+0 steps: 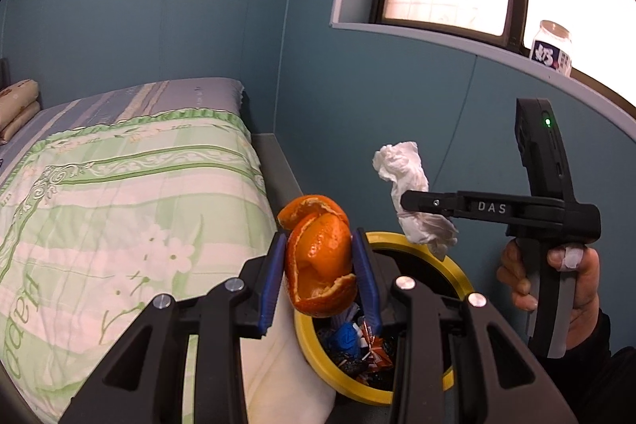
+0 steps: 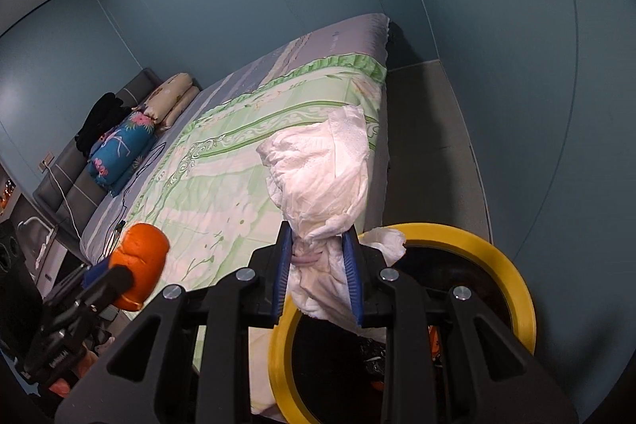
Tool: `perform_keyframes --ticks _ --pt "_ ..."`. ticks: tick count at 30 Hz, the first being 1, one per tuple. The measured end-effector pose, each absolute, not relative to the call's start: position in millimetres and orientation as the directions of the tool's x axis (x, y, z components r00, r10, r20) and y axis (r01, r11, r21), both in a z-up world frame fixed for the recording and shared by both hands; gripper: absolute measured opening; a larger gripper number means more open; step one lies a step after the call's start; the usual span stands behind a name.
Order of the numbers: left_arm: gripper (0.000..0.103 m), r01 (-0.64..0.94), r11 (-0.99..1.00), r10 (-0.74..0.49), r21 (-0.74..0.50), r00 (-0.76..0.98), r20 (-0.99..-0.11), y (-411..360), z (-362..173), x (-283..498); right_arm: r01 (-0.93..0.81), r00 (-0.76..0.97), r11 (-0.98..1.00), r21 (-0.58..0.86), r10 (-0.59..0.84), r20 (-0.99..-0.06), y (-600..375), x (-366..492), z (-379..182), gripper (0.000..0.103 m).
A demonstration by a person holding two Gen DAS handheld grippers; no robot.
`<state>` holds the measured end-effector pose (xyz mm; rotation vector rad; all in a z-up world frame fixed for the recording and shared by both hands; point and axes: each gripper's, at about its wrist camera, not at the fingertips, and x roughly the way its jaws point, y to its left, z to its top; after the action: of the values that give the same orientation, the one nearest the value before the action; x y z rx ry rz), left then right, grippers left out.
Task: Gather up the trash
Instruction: 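Lift the orange peel and white tissue and carry both to the yellow bin, then open the left tool over the bin while right releases the white tissue into it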
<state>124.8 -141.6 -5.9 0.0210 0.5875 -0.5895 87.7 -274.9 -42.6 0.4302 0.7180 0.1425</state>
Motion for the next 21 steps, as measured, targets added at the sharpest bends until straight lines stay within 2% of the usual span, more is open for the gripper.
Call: perform_keyframes --ticks 12,21 --pt "0.033 0.594 0.78 -0.574 -0.199 0.552 -0.604 -182.6 -52.8 146.6 0.104 0.716 0.882 0.459 0.254 -0.65 -293.7 95.9 -72.3 0.025" --pt "0.033 0.604 0.77 -0.572 -0.207 0.509 -0.643 -194.6 -74.1 148.9 0.114 0.698 0.878 0.465 0.263 -0.666 -294.8 96.3 -84.6 0.026"
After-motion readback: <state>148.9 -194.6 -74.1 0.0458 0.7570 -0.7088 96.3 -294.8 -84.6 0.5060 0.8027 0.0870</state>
